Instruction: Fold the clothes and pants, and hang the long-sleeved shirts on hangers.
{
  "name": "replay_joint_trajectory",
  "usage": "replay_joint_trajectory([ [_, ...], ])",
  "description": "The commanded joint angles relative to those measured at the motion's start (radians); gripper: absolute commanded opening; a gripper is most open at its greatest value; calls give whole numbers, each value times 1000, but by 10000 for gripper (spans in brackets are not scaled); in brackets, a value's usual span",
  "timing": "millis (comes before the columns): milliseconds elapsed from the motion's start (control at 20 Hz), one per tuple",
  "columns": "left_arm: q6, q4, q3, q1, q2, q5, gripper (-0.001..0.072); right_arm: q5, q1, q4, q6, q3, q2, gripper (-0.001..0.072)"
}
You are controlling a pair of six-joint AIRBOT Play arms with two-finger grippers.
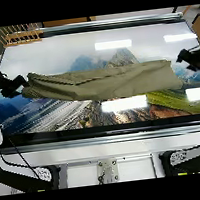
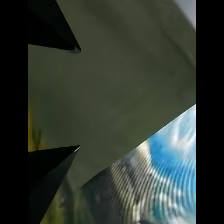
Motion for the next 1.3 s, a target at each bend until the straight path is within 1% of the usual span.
replay_joint_trajectory([
  [0,-41,5,-124,-38,14,101,666,31,-85,80,-8,-245,90,652],
  [50,-45,6,-136,-47,14,122,666,12,-106,142,-8,-298,89,716],
  [200,-63,8,-166,-61,12,161,666,-134,-122,300,-12,-428,80,720],
  [300,-64,5,-176,-61,6,167,666,-229,-97,368,-12,-480,63,720],
  [450,-66,-22,-176,-62,4,187,666,-295,-34,378,-12,-490,24,720],
  [650,-67,-18,-176,-67,2,195,664,-411,60,377,-12,-490,4,720],
  [700,-68,-18,-176,-67,2,195,596,-441,76,377,-12,-490,4,719],
  [750,-68,-18,-176,-67,2,196,361,-470,87,377,-12,-490,4,717],
  [800,-68,-18,-176,-66,2,205,248,-489,95,377,-11,-490,4,715],
  [850,-68,-18,-176,-67,2,216,102,-505,97,377,-11,-490,4,702],
  [900,-68,-19,-175,-67,2,225,18,-515,96,377,-12,-489,5,589],
  [950,-67,-18,-169,-66,3,227,18,-521,92,376,-12,-488,8,324],
  [1000,-66,-19,-150,-63,5,219,18,-521,84,376,-12,-483,15,95],
  [1050,-51,-19,-131,-56,16,209,18,-521,71,376,-12,-480,32,13],
  [1150,28,-19,-127,-40,84,209,18,-499,47,343,-12,-479,92,12],
  [1250,79,-18,-197,-12,192,224,18,-407,35,220,-11,-480,159,12],
])
